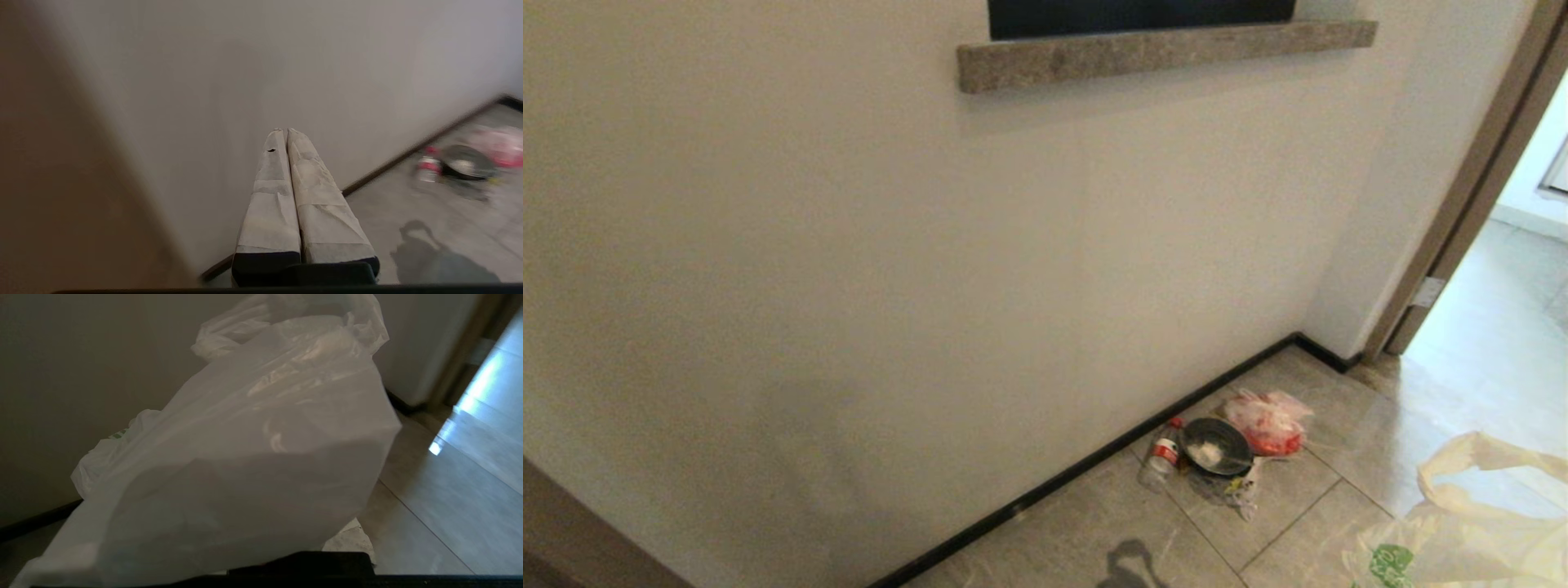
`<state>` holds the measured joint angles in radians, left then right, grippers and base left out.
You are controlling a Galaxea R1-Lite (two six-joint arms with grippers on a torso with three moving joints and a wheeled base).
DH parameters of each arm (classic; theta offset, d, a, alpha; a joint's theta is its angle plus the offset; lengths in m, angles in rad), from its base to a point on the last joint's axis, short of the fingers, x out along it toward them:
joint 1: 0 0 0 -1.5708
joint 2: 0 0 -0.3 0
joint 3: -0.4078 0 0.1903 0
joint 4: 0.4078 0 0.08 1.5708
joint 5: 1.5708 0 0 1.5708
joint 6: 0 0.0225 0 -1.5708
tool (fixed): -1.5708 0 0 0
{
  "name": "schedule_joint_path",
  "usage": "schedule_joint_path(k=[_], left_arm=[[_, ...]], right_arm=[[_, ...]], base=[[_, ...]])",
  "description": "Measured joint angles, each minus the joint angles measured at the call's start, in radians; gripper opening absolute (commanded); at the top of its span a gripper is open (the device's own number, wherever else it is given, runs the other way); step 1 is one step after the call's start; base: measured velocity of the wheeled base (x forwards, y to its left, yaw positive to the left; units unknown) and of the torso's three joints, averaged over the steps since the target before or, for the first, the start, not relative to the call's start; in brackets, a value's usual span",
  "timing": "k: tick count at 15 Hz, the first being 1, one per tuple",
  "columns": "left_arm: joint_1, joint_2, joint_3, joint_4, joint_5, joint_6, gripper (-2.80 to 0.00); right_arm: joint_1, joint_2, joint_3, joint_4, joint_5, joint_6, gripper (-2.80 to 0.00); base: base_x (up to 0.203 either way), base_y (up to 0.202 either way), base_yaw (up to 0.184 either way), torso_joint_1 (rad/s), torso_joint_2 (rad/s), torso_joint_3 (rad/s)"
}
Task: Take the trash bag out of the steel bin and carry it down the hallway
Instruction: Put the trash bag at the door
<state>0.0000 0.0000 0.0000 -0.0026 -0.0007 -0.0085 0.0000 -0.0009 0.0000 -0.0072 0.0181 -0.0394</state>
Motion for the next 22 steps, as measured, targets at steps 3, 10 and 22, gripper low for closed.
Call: schedule_joint_path(k=[3, 10, 22], left_arm=[[0.000, 0.000, 0.000, 0.000, 0.001, 0.000, -2.80], [0.000, 0.000, 0.000, -0.001, 0.001, 0.000, -2.80], [0.000, 0.000, 0.000, 0.000, 0.001, -0.002, -2.80]], right_arm=[[-0.002, 0.000, 0.000, 0.000, 0.000, 0.000, -2.80], [-0.002, 0.000, 0.000, 0.001, 0.000, 0.000, -2.80], [0.000, 0.000, 0.000, 0.001, 0.000, 0.000, -2.80]], base=[[0.001, -0.010, 0.169, 0.002, 0.01, 0.001], [0.001, -0.009, 0.159, 0.004, 0.00, 0.003], [0.000, 0.000, 0.005, 0.001, 0.00, -0.025]])
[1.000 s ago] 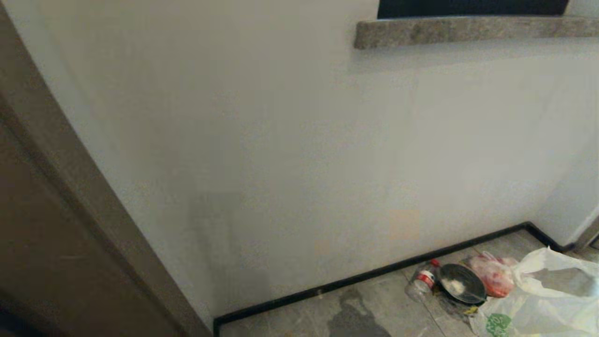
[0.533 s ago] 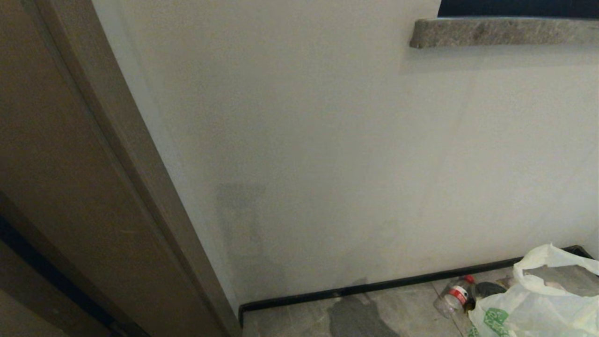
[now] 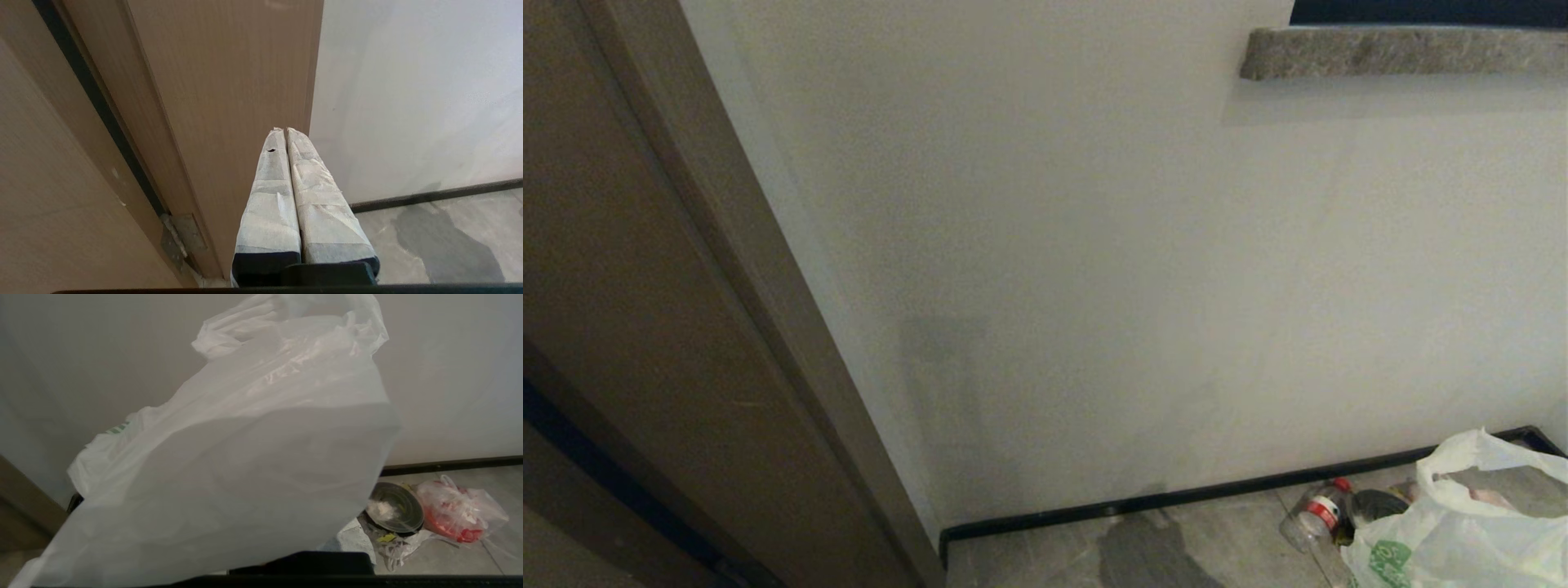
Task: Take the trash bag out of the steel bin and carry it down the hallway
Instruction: Put the trash bag at the door
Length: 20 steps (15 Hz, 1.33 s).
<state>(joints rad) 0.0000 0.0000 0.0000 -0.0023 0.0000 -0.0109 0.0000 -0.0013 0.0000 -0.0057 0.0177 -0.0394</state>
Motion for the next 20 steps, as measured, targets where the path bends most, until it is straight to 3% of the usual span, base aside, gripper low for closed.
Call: schedule_joint_path(k=[20], left_arm=[[0.000, 0.000, 0.000, 0.000, 0.000, 0.000, -2.80]], right_arm=[[-0.001, 0.000, 0.000, -0.001, 0.000, 0.000, -2.80]], base=[[0.000, 0.000, 0.000, 0.002, 0.00, -0.196]])
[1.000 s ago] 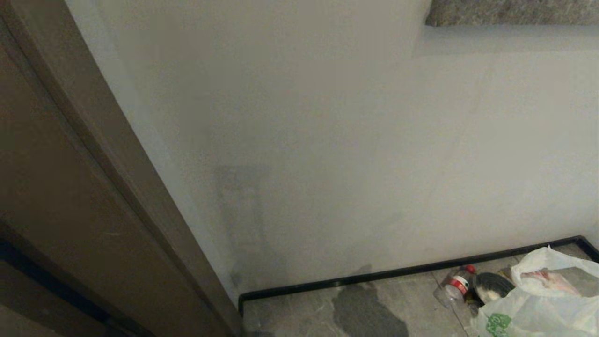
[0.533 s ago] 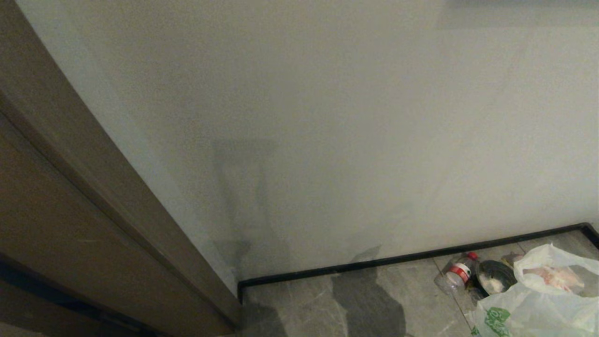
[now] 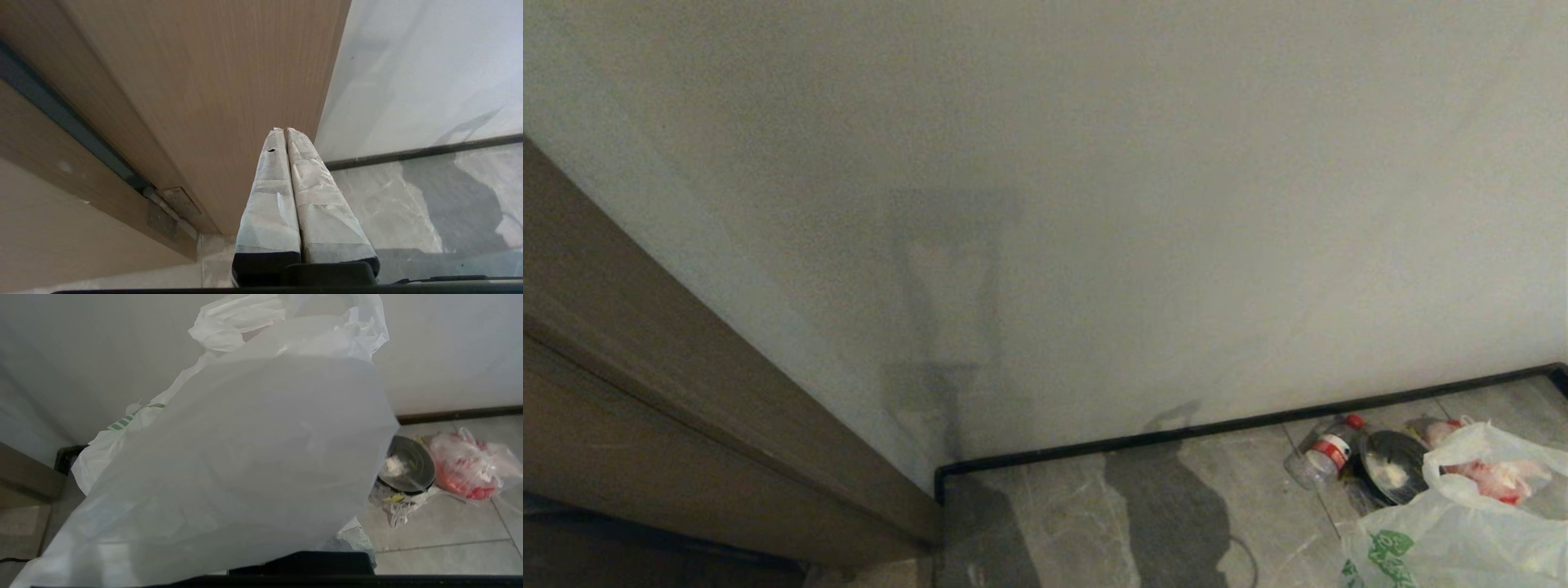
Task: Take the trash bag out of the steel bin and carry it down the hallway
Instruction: Put the trash bag at the door
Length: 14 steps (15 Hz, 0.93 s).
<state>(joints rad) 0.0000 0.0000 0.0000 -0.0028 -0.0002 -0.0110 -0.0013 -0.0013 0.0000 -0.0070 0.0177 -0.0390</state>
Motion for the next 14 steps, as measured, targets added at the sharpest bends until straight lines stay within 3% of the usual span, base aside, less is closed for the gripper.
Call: schedule_joint_path(k=[9, 14], left_arm=[[0.000, 0.000, 0.000, 0.000, 0.000, 0.001, -2.80], [0.000, 0.000, 0.000, 0.000, 0.000, 0.002, -2.80]], right_arm=[[0.000, 0.000, 0.000, 0.000, 0.002, -0.009, -2.80], [0.000, 0.000, -0.011, 0.025, 0.000, -0.008, -2.80]], base=[[0.000, 0.000, 0.000, 0.002, 0.00, -0.197], [0.000, 0.000, 0.000, 0.002, 0.00, -0.041]])
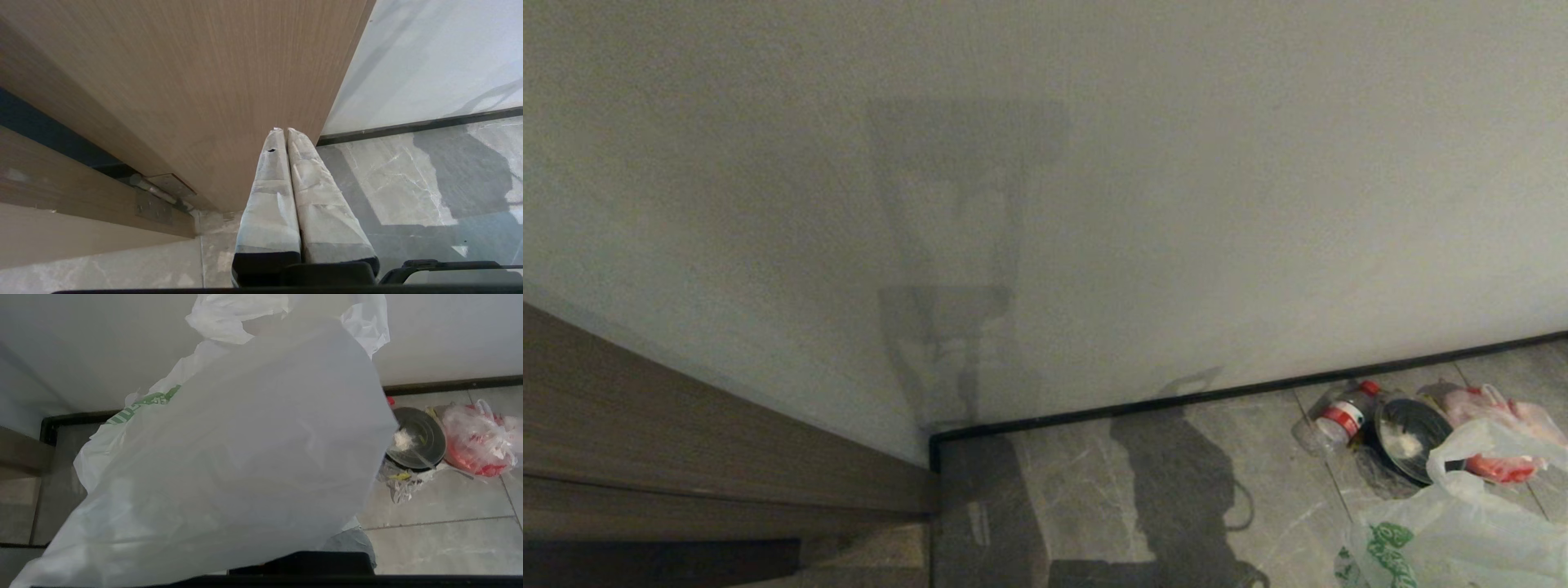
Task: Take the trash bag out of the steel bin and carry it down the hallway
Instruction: Put the trash bag at the door
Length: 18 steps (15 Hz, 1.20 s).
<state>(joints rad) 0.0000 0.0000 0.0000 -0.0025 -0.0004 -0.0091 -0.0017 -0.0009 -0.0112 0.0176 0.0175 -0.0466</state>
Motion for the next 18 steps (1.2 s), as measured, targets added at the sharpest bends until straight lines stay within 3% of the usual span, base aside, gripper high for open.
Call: schedule_joint_path(k=[2, 4, 6, 8, 10, 18], left_arm=[[0.000, 0.000, 0.000, 0.000, 0.000, 0.000, -2.80], [0.000, 0.000, 0.000, 0.000, 0.000, 0.001, -2.80], [0.000, 0.000, 0.000, 0.000, 0.000, 0.000, -2.80], [0.000, 0.000, 0.000, 0.000, 0.000, 0.000, -2.80], [0.000, 0.000, 0.000, 0.000, 0.000, 0.000, -2.80], [0.000, 0.000, 0.000, -0.001, 0.000, 0.000, -2.80]], right_arm=[[0.000, 0.009, -0.095, 0.073, 0.002, 0.008, -2.80], [0.000, 0.059, -0.286, 0.232, 0.019, 0.016, -2.80], [0.000, 0.167, -0.433, 0.427, 0.059, 0.017, -2.80], [0.001, 0.316, -0.512, 0.537, 0.075, 0.008, -2.80], [0.018, 0.482, -0.549, 0.520, 0.049, -0.001, -2.80], [0.088, 1.144, -0.556, 0.208, -0.172, -0.073, -2.80]], base=[[0.000, 0.000, 0.000, 0.000, 0.00, 0.000], [0.000, 0.000, 0.000, 0.000, 0.00, 0.000], [0.000, 0.000, 0.000, 0.000, 0.00, 0.000], [0.000, 0.000, 0.000, 0.000, 0.00, 0.000], [0.000, 0.000, 0.000, 0.000, 0.00, 0.000], [0.000, 0.000, 0.000, 0.000, 0.00, 0.000]])
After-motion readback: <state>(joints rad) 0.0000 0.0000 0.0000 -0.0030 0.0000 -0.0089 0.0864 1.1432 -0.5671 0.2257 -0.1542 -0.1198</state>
